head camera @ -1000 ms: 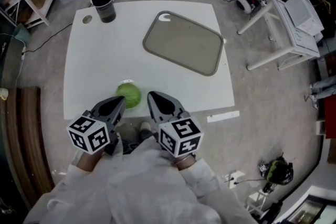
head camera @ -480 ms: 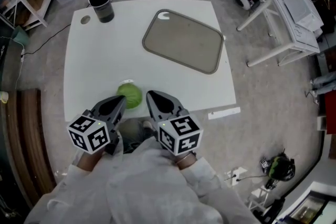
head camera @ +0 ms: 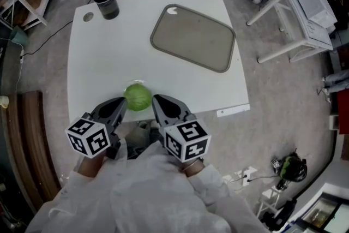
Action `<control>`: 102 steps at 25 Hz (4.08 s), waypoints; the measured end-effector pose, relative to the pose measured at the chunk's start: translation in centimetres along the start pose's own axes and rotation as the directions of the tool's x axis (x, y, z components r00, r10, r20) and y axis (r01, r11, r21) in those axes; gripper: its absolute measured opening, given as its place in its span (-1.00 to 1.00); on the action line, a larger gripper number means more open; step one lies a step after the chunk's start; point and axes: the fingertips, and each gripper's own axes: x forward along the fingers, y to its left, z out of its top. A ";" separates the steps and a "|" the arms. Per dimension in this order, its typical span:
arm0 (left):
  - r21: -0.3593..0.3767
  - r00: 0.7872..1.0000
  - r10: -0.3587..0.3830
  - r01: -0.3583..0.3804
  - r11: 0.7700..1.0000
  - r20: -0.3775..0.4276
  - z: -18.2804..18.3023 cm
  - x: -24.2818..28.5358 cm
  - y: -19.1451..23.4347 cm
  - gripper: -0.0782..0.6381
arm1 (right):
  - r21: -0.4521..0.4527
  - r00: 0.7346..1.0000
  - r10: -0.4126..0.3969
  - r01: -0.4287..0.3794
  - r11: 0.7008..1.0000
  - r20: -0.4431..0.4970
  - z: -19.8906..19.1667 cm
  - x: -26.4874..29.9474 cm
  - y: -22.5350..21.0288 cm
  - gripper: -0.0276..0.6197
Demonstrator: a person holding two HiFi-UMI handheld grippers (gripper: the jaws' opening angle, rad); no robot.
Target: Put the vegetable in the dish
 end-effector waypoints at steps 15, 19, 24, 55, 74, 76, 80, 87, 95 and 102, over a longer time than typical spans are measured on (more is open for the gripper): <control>-0.066 0.998 0.016 -0.020 0.998 -0.064 -1.4 0.0 2.7 -0.76 | 0.077 0.996 -0.049 0.055 0.996 -0.077 -3.2 0.8 -0.2 -0.87; -0.092 0.998 0.007 -0.013 0.996 -0.061 -1.8 0.2 3.2 -0.76 | 0.094 0.994 -0.054 0.064 0.994 -0.098 -4.1 1.1 -0.5 -0.87; -0.109 0.997 0.021 -0.029 0.994 -0.075 -2.8 0.4 4.2 -0.76 | 0.105 0.991 -0.076 0.088 0.991 -0.110 -5.0 1.7 -1.0 -0.87; -0.179 0.978 0.113 -0.145 0.973 -0.174 -8.4 2.3 8.0 -0.75 | 0.184 0.973 -0.106 0.145 0.972 -0.206 -10.1 2.9 -3.8 -0.86; -0.210 0.963 0.162 -0.207 0.955 -0.214 -9.2 2.2 9.2 -0.66 | 0.186 0.962 -0.158 0.201 0.962 -0.223 -10.7 3.2 -5.0 -0.67; -0.216 0.963 0.159 -0.206 0.954 -0.217 -9.3 2.2 9.2 -0.63 | 0.183 0.961 -0.159 0.202 0.962 -0.227 -10.8 3.2 -5.0 -0.66; -0.215 0.962 0.154 -0.204 0.955 -0.226 -9.4 2.4 9.3 -0.52 | 0.184 0.960 -0.159 0.203 0.962 -0.230 -10.9 3.5 -5.0 -0.61; -0.212 0.957 0.163 -0.216 0.953 -0.241 -9.6 2.4 9.5 -0.43 | 0.187 0.952 -0.172 0.223 0.957 -0.251 -11.4 4.0 -5.2 -0.59; -0.222 0.952 0.167 -0.225 0.949 -0.255 -9.6 2.5 9.2 -0.40 | 0.177 0.942 -0.183 0.238 0.955 -0.281 -12.0 4.3 -5.4 -0.57; -0.236 0.949 0.161 -0.227 0.945 -0.269 -9.8 2.4 9.2 -0.40 | 0.192 0.937 -0.171 0.236 0.952 -0.305 -12.6 4.7 -5.0 -0.57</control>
